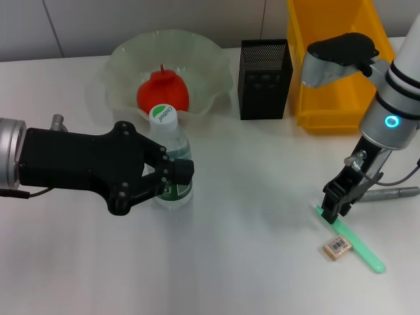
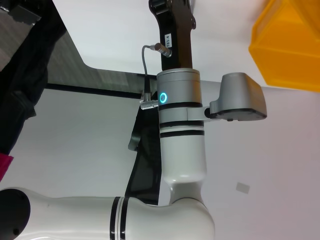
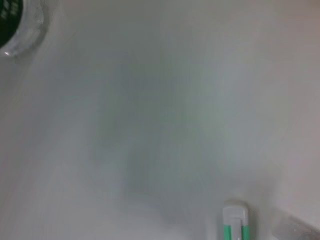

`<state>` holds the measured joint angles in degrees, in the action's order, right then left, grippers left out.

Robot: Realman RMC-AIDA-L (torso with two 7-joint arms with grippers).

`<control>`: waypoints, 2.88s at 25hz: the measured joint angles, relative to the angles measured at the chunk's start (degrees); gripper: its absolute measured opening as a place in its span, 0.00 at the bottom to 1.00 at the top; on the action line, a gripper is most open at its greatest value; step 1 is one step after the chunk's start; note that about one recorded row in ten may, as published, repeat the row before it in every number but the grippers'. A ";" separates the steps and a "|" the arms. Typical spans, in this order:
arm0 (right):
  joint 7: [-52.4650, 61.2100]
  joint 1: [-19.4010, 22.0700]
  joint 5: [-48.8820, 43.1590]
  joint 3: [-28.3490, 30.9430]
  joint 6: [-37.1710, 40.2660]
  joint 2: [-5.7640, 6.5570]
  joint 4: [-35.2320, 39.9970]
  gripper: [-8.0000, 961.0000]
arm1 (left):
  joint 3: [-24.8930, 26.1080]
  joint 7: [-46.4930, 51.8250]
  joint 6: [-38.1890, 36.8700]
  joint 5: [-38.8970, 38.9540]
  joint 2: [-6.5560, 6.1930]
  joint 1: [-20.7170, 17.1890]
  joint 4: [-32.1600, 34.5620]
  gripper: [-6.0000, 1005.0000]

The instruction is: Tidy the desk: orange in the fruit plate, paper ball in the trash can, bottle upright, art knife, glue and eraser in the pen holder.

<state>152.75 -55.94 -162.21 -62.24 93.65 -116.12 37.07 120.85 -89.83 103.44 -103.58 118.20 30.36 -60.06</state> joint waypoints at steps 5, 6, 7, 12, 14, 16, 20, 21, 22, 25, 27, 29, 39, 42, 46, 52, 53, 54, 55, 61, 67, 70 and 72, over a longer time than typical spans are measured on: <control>-0.29 0.01 0.00 -0.48 -0.18 -0.23 -0.04 0.29 | 0.00 0.00 0.00 0.05 -0.06 0.20 0.37 0.02; -0.29 0.01 0.00 -0.48 -0.18 -0.23 -0.04 0.29 | 0.00 0.00 0.00 0.05 -0.06 0.20 0.37 0.02; -0.37 0.01 0.00 -0.48 -0.19 -0.24 -0.06 0.29 | 0.00 0.00 0.00 0.05 -0.04 0.21 0.38 0.02; -0.58 0.08 0.00 -0.51 -0.53 -0.25 -0.07 0.29 | 0.00 0.00 0.00 0.51 -0.06 0.19 0.39 0.02; -0.64 0.15 0.00 -0.51 -0.58 -0.25 -0.07 0.29 | 0.00 0.00 0.00 0.63 -0.07 0.17 0.39 0.02; -0.67 0.21 -0.01 -0.51 -0.61 -0.25 -0.07 0.29 | 0.00 0.00 0.00 0.65 -0.07 0.12 0.39 0.02; -0.71 0.31 -0.02 -0.59 -0.87 -0.25 -0.41 0.28 | 0.00 0.00 0.00 0.66 -0.07 0.06 0.50 0.02; -0.71 0.31 -0.02 -0.59 -0.87 -0.25 -0.41 0.28 | 0.00 0.00 0.00 0.66 -0.07 0.06 0.50 0.02; -0.74 0.31 -0.02 -0.61 -0.89 -0.26 -0.57 0.28 | 0.00 0.00 0.00 0.67 -0.08 0.05 0.53 0.02; -1.05 0.29 -0.04 -0.95 -1.04 -0.44 -0.93 0.28 | 0.00 -0.01 0.00 0.66 -0.07 0.02 0.56 0.02; -1.10 0.29 -0.04 -0.97 -1.09 -0.47 -0.95 0.28 | 0.00 -0.03 0.00 0.66 -0.08 -0.02 0.57 0.02; -1.17 0.28 -0.04 -0.97 -1.20 -0.50 -0.99 0.28 | 0.00 -0.04 0.04 0.66 -0.07 -0.09 0.57 0.02; -1.33 0.53 -0.04 -0.99 -1.81 -0.52 -1.04 0.28 | 0.68 -0.08 0.32 0.74 0.01 -0.14 0.56 0.02; -1.39 0.60 -0.06 -1.01 -1.90 -0.51 -1.04 0.28 | 0.82 -0.09 0.35 0.81 0.01 -0.13 0.56 0.02; -1.40 0.61 -0.23 -1.04 -1.96 -0.51 -1.07 0.28 | 1.14 -0.09 0.36 0.84 0.02 -0.11 1.00 0.02; -1.40 0.34 -0.54 -1.14 -2.14 -0.51 -1.54 0.28 | 1.34 -0.09 0.35 0.84 0.02 -0.04 1.25 0.02; -1.40 0.34 -0.55 -1.14 -2.16 -0.51 -1.54 0.28 | 1.34 -0.09 0.36 0.84 0.02 -0.04 1.26 0.02; -1.40 0.33 -0.56 -1.14 -2.18 -0.51 -1.55 0.28 | 1.34 -0.09 0.35 0.84 0.02 -0.04 1.26 0.02; -1.41 0.32 -0.56 -1.14 -2.24 -0.51 -1.57 0.28 | 1.33 -0.09 0.35 0.84 0.02 -0.04 1.27 0.02; -1.66 0.34 -0.56 -1.13 -2.33 -0.51 -1.57 0.28 | 1.32 -0.08 0.35 0.94 0.02 -0.10 1.27 0.02; -1.91 0.62 -0.57 -1.11 -2.95 -0.50 -2.13 0.28 | 1.31 -0.09 0.49 1.44 -0.03 -0.28 1.27 0.02; -1.99 0.49 -0.57 -1.10 -3.15 -0.48 -2.73 0.28 | 1.31 -0.08 0.51 1.45 -0.05 -0.30 1.27 0.02; -2.00 0.49 -0.57 -1.10 -3.17 -0.48 -2.75 0.28 | 1.31 -0.09 0.52 1.46 -0.06 -0.30 1.27 0.02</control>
<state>150.75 -55.46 -162.78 -63.35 90.49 -116.60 34.32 122.16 -89.91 103.96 -102.12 118.14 30.06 -58.80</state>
